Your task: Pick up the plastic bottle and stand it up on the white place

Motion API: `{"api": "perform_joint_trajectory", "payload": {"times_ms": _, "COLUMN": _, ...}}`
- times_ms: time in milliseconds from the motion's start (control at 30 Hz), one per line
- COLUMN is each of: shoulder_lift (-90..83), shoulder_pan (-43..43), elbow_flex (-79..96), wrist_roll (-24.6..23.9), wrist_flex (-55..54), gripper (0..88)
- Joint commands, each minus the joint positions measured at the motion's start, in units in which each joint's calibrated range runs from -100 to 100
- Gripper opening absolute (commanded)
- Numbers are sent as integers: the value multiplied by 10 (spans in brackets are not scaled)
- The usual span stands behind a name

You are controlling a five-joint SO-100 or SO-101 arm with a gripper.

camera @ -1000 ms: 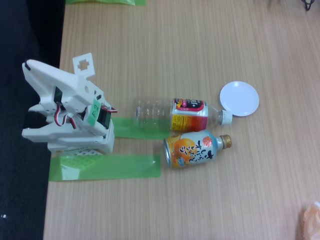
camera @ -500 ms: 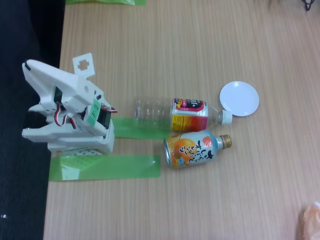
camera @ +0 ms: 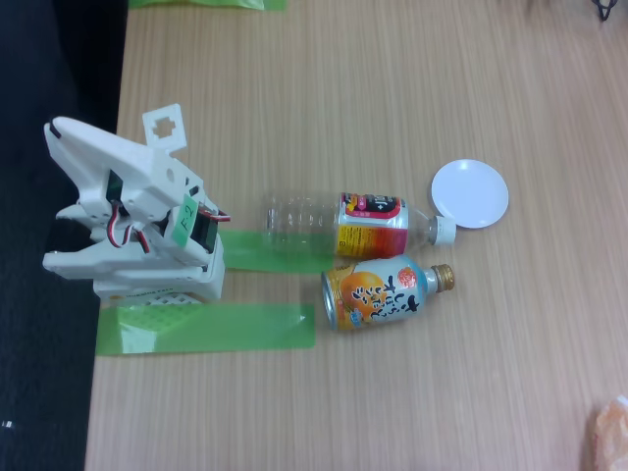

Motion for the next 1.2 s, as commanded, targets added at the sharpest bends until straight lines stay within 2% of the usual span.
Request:
{"api": "perform_joint_trajectory", "payload": {"times_ms": 0, "shoulder_lift": 9, "shoulder_pan": 3, "elbow_flex": 2, "wrist_roll": 2, "wrist_flex": 13, "gripper": 12}}
{"api": "perform_joint_trajectory", "payload": {"times_ms": 133, "shoulder_lift": 2, "shoulder_pan": 3, "elbow_flex": 0, "wrist_roll": 3, "wrist_flex": 101, "gripper": 14}}
{"api": "perform_joint_trajectory", "payload": {"times_ms": 567, "shoulder_lift": 2, "shoulder_pan": 2, "elbow_flex": -135, "wrist_roll": -1, "wrist_flex": 256, "gripper": 15}}
{"api": "perform_joint_trajectory", "payload": {"times_ms": 667, "shoulder_lift": 2, "shoulder_pan": 2, "elbow_flex": -218, "wrist_roll": -1, "wrist_flex": 378, "gripper": 15}}
{"api": "perform_joint_trajectory", "payload": {"times_ms": 967, "shoulder_lift": 11, "shoulder_pan": 4, "elbow_flex": -533, "wrist_roll": 3, "wrist_flex": 911, "gripper": 16}}
{"api": "perform_joint_trajectory", "payload": {"times_ms": 1067, "shoulder_lift": 19, "shoulder_pan": 5, "elbow_flex": -598, "wrist_roll": 3, "wrist_flex": 1019, "gripper": 17}}
{"api": "perform_joint_trajectory", "payload": {"times_ms": 1167, "shoulder_lift": 55, "shoulder_pan": 5, "elbow_flex": -644, "wrist_roll": 3, "wrist_flex": 1058, "gripper": 58}}
